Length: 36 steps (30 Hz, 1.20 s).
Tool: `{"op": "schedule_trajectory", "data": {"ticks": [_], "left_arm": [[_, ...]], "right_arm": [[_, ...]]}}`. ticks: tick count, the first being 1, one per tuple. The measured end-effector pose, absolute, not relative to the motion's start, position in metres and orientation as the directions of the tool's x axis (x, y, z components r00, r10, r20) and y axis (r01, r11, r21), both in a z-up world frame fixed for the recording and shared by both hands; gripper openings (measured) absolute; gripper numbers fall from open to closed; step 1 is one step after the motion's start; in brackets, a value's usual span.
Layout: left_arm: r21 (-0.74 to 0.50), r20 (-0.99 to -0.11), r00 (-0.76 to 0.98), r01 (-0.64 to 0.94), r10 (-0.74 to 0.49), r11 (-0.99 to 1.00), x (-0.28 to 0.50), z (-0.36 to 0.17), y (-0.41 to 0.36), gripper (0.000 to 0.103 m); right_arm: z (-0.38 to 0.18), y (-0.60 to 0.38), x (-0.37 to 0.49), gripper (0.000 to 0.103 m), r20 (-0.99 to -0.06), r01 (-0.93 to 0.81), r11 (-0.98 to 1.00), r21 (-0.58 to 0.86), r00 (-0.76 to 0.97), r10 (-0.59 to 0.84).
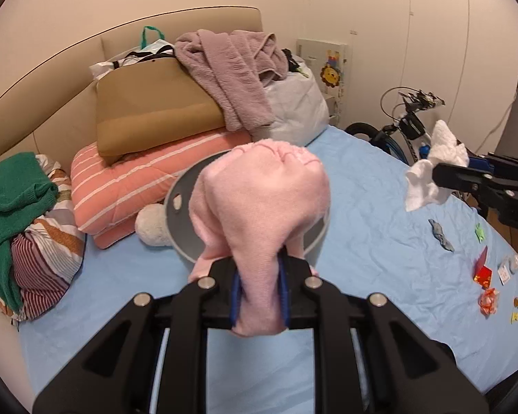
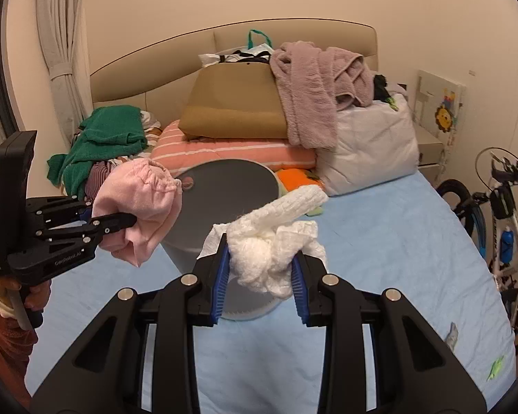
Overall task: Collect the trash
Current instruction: 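Carry the hat and tissue to the grey bin and release both inside, then move both open tools back over the bed toward the red envelope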
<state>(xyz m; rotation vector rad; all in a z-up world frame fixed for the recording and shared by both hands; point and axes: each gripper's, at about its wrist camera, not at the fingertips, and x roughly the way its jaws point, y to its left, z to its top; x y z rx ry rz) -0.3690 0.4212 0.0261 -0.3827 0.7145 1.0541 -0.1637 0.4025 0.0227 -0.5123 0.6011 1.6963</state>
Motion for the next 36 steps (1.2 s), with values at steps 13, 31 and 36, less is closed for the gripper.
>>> {"op": "schedule_trajectory", "data": {"ticks": [13,31,36], "left_arm": [[0.009,-0.681,0.274,-0.924,0.679,0.382,-0.383,0.031,0.48,0.039],[0.086,-0.649,0.298,-0.885,0.7,0.457,-0.336,0.024,0.453,0.08],[0.078,-0.655,0.355,-0.846,0.667,0.527,-0.303,0.02,0.427,0.08]], "right_arm": [[0.022,0.517,-0.216,0.078,-0.671,-0.956,-0.264,0.126,-0.278,0.687],[0.007,0.462,-0.152,0.08,-0.667,-0.994,-0.098,0.058,-0.111,0.736],[0.006,0.412,-0.125,0.08,-0.669,-1.0,-0.02,0.0,-0.014,0.743]]}}
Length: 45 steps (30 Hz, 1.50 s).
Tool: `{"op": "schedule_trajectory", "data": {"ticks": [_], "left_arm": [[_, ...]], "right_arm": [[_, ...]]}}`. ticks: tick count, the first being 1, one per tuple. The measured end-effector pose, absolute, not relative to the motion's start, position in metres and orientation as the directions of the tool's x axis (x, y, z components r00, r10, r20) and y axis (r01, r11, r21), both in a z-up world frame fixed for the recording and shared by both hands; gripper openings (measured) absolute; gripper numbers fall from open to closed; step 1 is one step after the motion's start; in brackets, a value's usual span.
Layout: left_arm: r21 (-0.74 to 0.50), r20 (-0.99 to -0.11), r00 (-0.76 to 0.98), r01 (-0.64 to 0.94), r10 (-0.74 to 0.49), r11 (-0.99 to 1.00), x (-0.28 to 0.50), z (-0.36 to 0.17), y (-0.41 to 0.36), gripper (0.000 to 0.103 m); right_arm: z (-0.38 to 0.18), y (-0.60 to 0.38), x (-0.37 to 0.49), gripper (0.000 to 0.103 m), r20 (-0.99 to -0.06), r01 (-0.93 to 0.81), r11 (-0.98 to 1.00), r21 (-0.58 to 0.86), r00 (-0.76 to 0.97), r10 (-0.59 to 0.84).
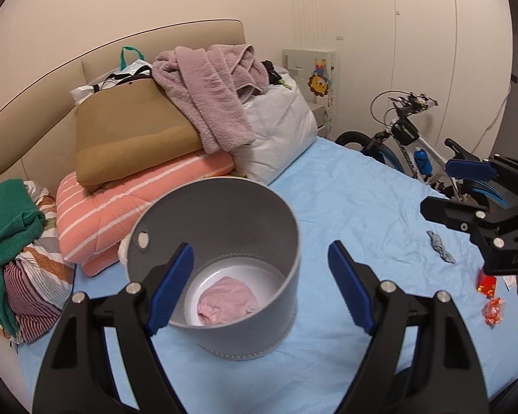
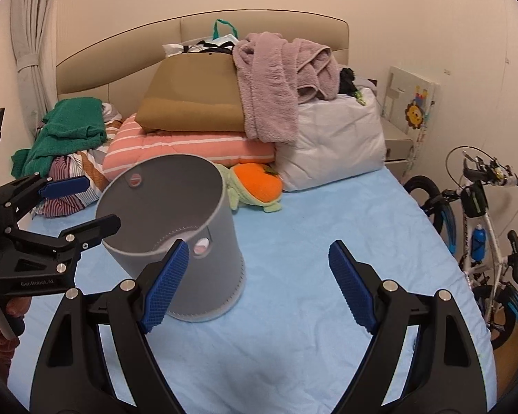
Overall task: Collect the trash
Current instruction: 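Move both open tools back over the bed toward the red envelope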
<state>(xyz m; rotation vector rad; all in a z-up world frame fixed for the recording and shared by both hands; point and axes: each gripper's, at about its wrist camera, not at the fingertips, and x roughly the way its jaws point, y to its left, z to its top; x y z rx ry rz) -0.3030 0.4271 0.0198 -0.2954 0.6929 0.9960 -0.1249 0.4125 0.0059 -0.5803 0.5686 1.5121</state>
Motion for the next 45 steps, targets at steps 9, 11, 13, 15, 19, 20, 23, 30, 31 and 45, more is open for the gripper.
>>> {"op": "schedule_trajectory", "data": {"ticks": [9,11,13,15,19,20,23,30,31,45], "left_arm": [[0.081,-0.672,0.47,-0.722,0.573,0.687,-0.216,0.001,0.36,0.08],[0.068,-0.686,0.5,-0.68,0.529,0.73,-0.192,-0.007,0.343,0.08],[0.064,-0.696,0.522,-0.639,0.493,0.767,-0.17,-0.014,0.325,0.08],[0.06,-0.702,0.541,-0.603,0.463,0.795,-0.15,-0.021,0.308,0.08],[0.041,-0.718,0.576,-0.526,0.391,0.85,-0.111,-0.033,0.27,0.08],[0.037,-0.721,0.582,-0.509,0.376,0.86,-0.104,-0.035,0.263,0.08],[0.037,-0.729,0.594,-0.462,0.34,0.886,-0.083,-0.043,0.24,0.08],[0.031,-0.765,0.593,-0.355,0.251,0.934,-0.038,-0.068,0.192,0.08],[0.03,-0.772,0.588,-0.344,0.24,0.938,-0.033,-0.073,0.187,0.08],[-0.012,-0.841,0.53,-0.218,0.108,0.976,0.041,-0.155,0.132,0.08]], "right_arm": [[0.003,0.296,-0.064,0.08,-0.644,-0.982,0.161,-0.102,0.188,0.741],[-0.001,0.267,-0.048,0.08,-0.645,-0.971,0.214,-0.108,0.232,0.728],[-0.005,0.242,-0.033,0.08,-0.648,-0.957,0.273,-0.1,0.271,0.712],[-0.011,0.212,-0.014,0.08,-0.65,-0.934,0.343,-0.095,0.319,0.689],[-0.023,0.151,0.019,0.08,-0.655,-0.875,0.477,-0.082,0.408,0.636],[-0.025,0.136,0.026,0.08,-0.655,-0.857,0.509,-0.076,0.428,0.623],[-0.031,0.092,0.048,0.08,-0.653,-0.796,0.603,-0.059,0.488,0.579],[-0.061,0.011,0.081,0.08,-0.673,-0.659,0.752,-0.024,0.566,0.475],[-0.068,0.004,0.085,0.08,-0.682,-0.646,0.763,-0.015,0.565,0.465],[-0.14,-0.052,0.129,0.08,-0.747,-0.508,0.861,0.012,0.568,0.346]]}}
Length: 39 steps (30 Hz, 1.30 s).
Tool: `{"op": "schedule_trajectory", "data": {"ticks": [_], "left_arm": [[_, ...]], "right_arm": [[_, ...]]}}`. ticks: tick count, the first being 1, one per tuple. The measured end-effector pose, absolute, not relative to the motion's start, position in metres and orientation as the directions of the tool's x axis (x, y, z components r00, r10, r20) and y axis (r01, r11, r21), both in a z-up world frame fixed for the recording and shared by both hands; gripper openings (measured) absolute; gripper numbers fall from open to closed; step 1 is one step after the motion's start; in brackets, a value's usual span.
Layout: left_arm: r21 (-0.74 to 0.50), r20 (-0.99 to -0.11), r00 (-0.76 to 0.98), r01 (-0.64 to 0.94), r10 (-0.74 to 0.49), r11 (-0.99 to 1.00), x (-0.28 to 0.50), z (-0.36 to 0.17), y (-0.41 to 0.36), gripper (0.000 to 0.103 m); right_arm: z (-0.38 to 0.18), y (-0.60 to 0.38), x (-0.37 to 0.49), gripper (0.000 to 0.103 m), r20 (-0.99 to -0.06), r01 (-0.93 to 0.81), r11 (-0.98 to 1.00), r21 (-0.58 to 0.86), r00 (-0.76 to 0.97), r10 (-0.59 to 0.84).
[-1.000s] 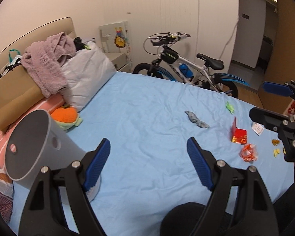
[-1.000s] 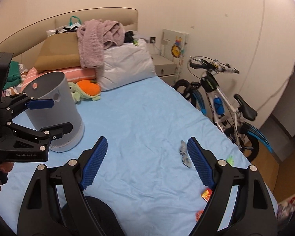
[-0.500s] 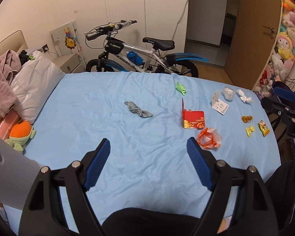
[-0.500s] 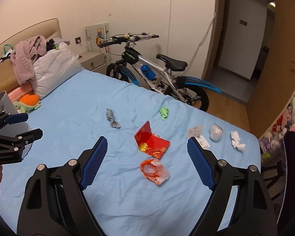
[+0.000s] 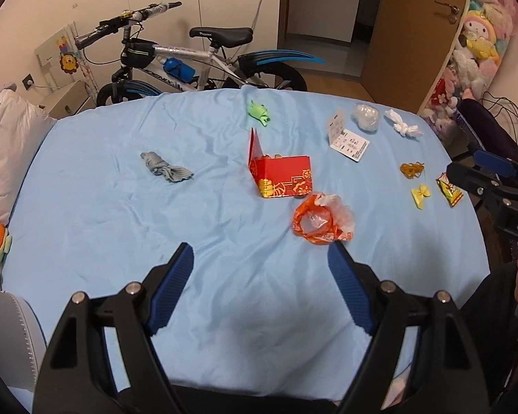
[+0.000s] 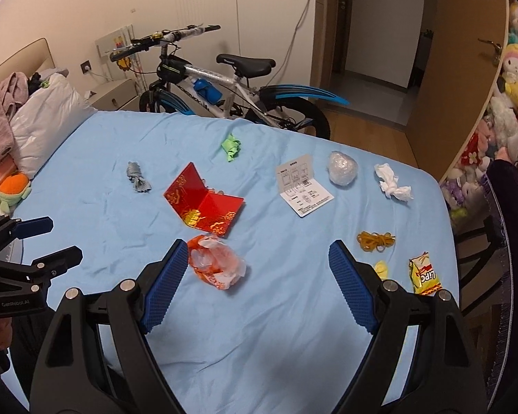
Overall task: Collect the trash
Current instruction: 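Move both open tools back over the bed toward the red envelope, then grasp the red envelope with the left tool while the right tool grasps the orange plastic bag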
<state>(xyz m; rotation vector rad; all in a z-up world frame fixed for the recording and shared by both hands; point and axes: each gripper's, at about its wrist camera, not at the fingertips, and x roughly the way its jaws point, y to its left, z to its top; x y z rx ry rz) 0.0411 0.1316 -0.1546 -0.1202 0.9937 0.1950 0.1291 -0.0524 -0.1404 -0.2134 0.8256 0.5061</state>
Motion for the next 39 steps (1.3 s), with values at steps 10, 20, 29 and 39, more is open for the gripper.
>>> {"op": "schedule_trajectory", "data": {"ticks": [10,20,29,39], "left_arm": [[-0.024,-0.862,0.505,-0.15,0.055,0.988,0.081,-0.186,0.111,0.08],[-0.033,-0.873,0.483,-0.182,0.06,0.983,0.108,-0.208,0.122,0.08],[-0.028,-0.875,0.475,-0.24,0.092,0.97,0.125,-0.228,0.155,0.08],[-0.011,-0.862,0.493,-0.246,0.115,0.969,0.154,-0.248,0.178,0.08]], "right_arm": [[-0.176,-0.105,0.166,0.08,-0.781,-0.375,0.926,0.048,0.564,0.269],[-0.198,-0.087,0.184,0.08,-0.788,-0.424,0.903,0.071,0.531,0.311],[-0.237,-0.037,0.178,0.08,-0.808,-0.553,0.829,0.085,0.449,0.382],[-0.27,0.004,0.182,0.08,-0.815,-0.623,0.78,0.065,0.417,0.402]]}}
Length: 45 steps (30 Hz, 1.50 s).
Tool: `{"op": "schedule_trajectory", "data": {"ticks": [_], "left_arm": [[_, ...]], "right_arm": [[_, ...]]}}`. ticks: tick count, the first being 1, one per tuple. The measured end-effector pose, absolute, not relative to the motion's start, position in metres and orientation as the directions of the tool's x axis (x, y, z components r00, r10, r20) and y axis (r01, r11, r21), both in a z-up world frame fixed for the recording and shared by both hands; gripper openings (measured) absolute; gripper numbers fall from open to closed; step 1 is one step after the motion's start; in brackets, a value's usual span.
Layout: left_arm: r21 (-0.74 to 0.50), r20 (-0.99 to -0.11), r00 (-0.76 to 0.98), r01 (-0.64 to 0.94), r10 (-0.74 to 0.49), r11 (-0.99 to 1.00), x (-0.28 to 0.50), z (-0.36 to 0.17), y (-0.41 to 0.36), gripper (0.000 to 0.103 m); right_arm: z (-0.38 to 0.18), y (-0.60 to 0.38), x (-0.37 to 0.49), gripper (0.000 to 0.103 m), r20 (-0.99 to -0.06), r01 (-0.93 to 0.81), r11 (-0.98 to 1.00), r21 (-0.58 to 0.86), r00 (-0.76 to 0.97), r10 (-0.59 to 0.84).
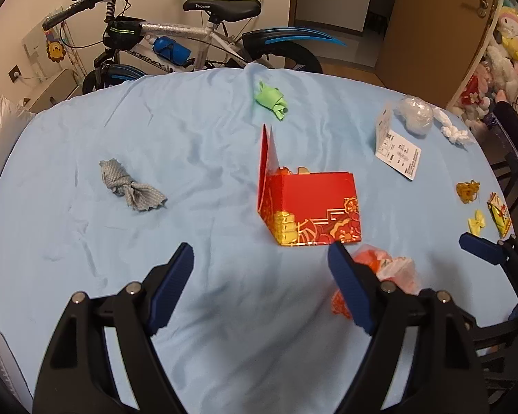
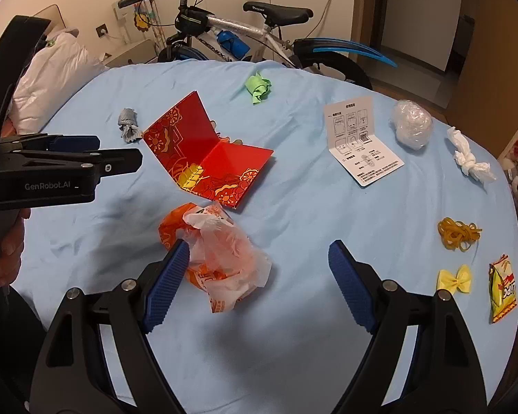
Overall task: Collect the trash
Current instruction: 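Grasp the red envelope with the left tool while the right tool grasps the orange plastic bag, then carry the envelope and bag to the grey bin and release them inside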
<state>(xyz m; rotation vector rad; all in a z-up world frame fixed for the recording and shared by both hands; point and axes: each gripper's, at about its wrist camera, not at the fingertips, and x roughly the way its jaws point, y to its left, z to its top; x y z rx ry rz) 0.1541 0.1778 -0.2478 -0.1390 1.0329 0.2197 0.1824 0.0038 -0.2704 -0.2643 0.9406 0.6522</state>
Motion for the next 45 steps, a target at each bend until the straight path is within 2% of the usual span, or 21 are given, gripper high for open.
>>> {"op": "schedule_trajectory", "data": {"ticks": [9,10,12,13,16,17,20,25,28,34,45], "left_arm": [[-0.023,-0.866,0.491,-0.226,0.093,0.974,0.178,-0.274,0.191,0.077],[-0.025,-0.866,0.492,-0.218,0.088,0.976,0.18,-0.276,0.191,0.072],[-0.027,-0.869,0.49,-0.199,0.076,0.98,0.186,-0.281,0.192,0.065],[-0.03,-0.869,0.489,-0.19,0.068,0.981,0.188,-0.284,0.193,0.062],[-0.045,-0.871,0.489,-0.166,0.043,0.985,0.195,-0.292,0.193,0.054],[-0.054,-0.872,0.488,-0.158,0.03,0.986,0.197,-0.295,0.194,0.052],[-0.082,-0.874,0.487,-0.127,-0.01,0.988,0.2,-0.302,0.191,0.039],[-0.091,-0.874,0.485,-0.088,-0.037,0.992,0.205,-0.309,0.185,0.012],[-0.088,-0.869,0.492,-0.075,-0.04,0.993,0.205,-0.311,0.183,0.005],[-0.119,-0.857,0.51,-0.064,-0.07,0.991,0.204,-0.308,0.181,0.001],[-0.089,-0.838,0.544,-0.062,-0.041,0.994,0.19,-0.296,0.175,0.001]], "right_arm": [[-0.292,0.024,0.194,0.08,-0.824,-0.644,0.764,0.051,0.405,0.396],[-0.295,0.026,0.195,0.08,-0.825,-0.645,0.763,0.052,0.402,0.396],[-0.3,0.03,0.196,0.073,-0.827,-0.648,0.76,0.051,0.399,0.396],[-0.302,0.032,0.197,0.063,-0.829,-0.65,0.758,0.052,0.395,0.395],[-0.308,0.037,0.203,0.048,-0.837,-0.658,0.75,0.073,0.369,0.405],[-0.31,0.038,0.204,0.038,-0.837,-0.661,0.747,0.077,0.364,0.408],[-0.31,0.04,0.204,0.027,-0.829,-0.67,0.739,0.075,0.37,0.42],[-0.309,0.035,0.211,0.022,-0.826,-0.653,0.75,0.106,0.362,0.433],[-0.306,0.029,0.215,0.02,-0.818,-0.632,0.766,0.121,0.373,0.437],[-0.301,0.017,0.223,0.019,-0.809,-0.587,0.796,0.146,0.392,0.437],[-0.295,0.005,0.222,0.019,-0.796,-0.552,0.819,0.159,0.419,0.437]]}}
